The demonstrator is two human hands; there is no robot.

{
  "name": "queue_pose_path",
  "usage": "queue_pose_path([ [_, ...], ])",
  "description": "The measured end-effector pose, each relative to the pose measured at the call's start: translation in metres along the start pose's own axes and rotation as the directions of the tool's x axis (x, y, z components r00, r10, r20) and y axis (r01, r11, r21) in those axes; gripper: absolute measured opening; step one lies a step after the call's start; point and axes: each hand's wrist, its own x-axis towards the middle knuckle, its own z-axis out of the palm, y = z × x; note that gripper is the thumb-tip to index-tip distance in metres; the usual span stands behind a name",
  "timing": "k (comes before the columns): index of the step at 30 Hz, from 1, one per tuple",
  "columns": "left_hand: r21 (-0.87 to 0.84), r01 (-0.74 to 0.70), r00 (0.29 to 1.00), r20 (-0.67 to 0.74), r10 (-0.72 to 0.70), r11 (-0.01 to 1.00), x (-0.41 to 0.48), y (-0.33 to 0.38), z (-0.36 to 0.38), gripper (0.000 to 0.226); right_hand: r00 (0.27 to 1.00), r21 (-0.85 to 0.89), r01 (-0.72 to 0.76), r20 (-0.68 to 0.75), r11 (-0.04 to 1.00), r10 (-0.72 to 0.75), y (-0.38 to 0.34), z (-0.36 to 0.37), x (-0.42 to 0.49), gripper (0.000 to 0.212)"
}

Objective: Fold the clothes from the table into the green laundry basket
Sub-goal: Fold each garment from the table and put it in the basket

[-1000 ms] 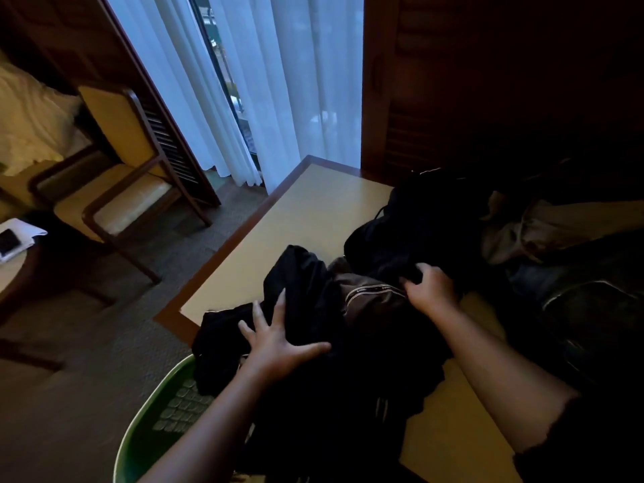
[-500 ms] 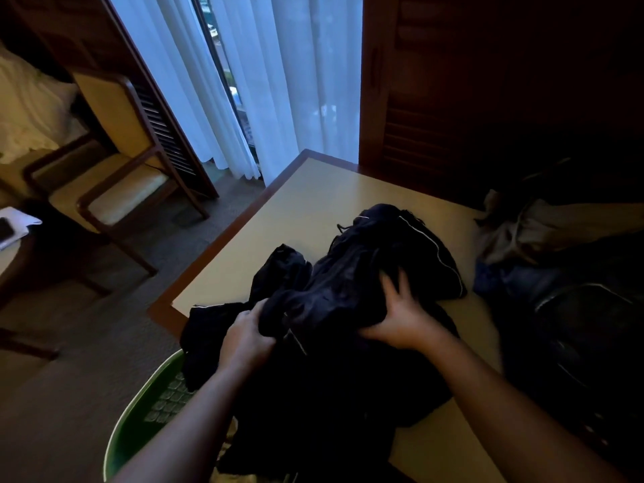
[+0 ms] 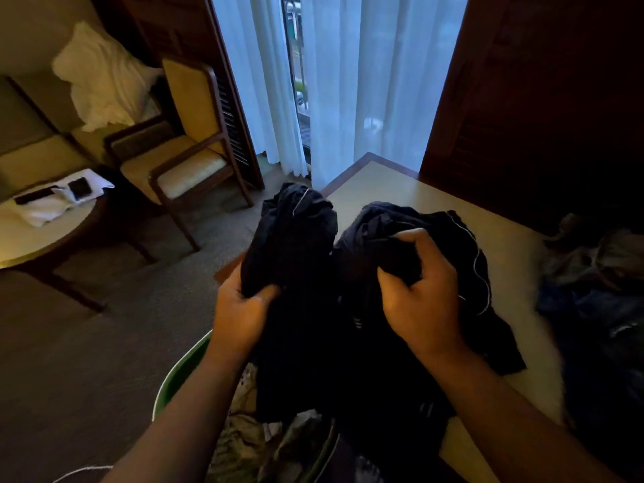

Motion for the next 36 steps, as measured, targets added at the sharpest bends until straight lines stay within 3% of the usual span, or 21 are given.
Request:
queue_pose_path([
  [5, -0.045, -0.054, 0.998, -0.025, 0.053, 0.998, -0.025, 0.005, -0.077, 0.045, 0.959, 0.373, -0.151, 0.279, 0.915, 0.045, -0.066, 0.056, -0.052, 0.027],
  [8, 0.007, -0.011, 1.000, -0.003, 0.011, 1.000, -0.039, -0.020, -0.131, 0.037, 0.894, 0.424, -0.403, 0.371, 0.811, 0.250, -0.074, 0.098, -0.087, 0.025],
  [11, 0.005, 0.083, 0.996, -0.031, -0.083, 0.997, -0.051, -0.060, -0.171, 0.029, 0.784, 0.367, -0.620, 0.286, 0.693, 0.551, -0.070, 0.133, -0.126, 0.019],
  [14, -0.028, 0.150, 0.986, -0.063, -0.151, 0.988, -0.063, -0.092, -0.197, 0.035, 0.638, 0.302, -0.759, 0.173, 0.576, 0.750, -0.069, 0.149, -0.165, 0.040],
  [15, -0.027, 0.171, 0.983, -0.070, -0.172, 0.985, -0.067, -0.099, -0.203, 0.035, 0.613, 0.296, -0.776, 0.148, 0.557, 0.776, -0.069, 0.150, -0.177, 0.042],
  [17, 0.006, 0.179, 0.977, -0.115, -0.177, 0.984, -0.072, -0.112, -0.213, 0.038, 0.587, 0.291, -0.793, 0.126, 0.536, 0.800, -0.070, 0.150, -0.200, 0.029],
  [19, 0.089, 0.182, 0.974, -0.152, -0.167, 0.979, -0.074, -0.118, -0.219, 0.046, 0.554, 0.271, -0.811, 0.074, 0.518, 0.829, -0.068, 0.148, -0.219, 0.035],
  [22, 0.195, 0.237, 0.968, 0.034, -0.248, 0.952, -0.068, -0.136, -0.226, 0.067, 0.553, 0.273, -0.805, 0.020, 0.527, 0.833, -0.068, 0.147, -0.234, 0.022],
  [24, 0.336, 0.293, 0.903, 0.209, -0.374, 0.895, -0.062, -0.144, -0.229, 0.082, 0.551, 0.262, -0.803, -0.016, 0.536, 0.834, -0.067, 0.149, -0.240, 0.021],
  [26, 0.437, 0.289, 0.861, 0.271, -0.431, 0.852, -0.059, -0.148, -0.232, 0.080, 0.555, 0.288, -0.789, -0.044, 0.542, 0.831, -0.069, 0.152, -0.243, 0.019],
  [28, 0.428, 0.246, 0.860, 0.317, -0.399, 0.870, -0.061, -0.145, -0.235, 0.068, 0.547, 0.315, -0.785, -0.054, 0.534, 0.836, -0.068, 0.155, -0.244, 0.017],
  [30, 0.372, 0.220, 0.831, 0.413, -0.373, 0.902, -0.067, -0.139, -0.237, 0.074, 0.544, 0.356, -0.775, -0.044, 0.522, 0.838, -0.071, 0.158, -0.244, 0.015],
  [34, 0.258, 0.160, 0.631, 0.716, -0.300, 0.953, -0.088, -0.118, -0.230, 0.134, 0.559, 0.493, -0.749, 0.113, 0.442, 0.822, -0.086, 0.170, -0.241, 0.027],
  [36, 0.187, 0.106, 0.576, 0.789, -0.213, 0.977, -0.098, -0.105, -0.214, 0.143, 0.559, 0.526, -0.761, 0.238, 0.379, 0.794, -0.095, 0.178, -0.238, 0.030],
])
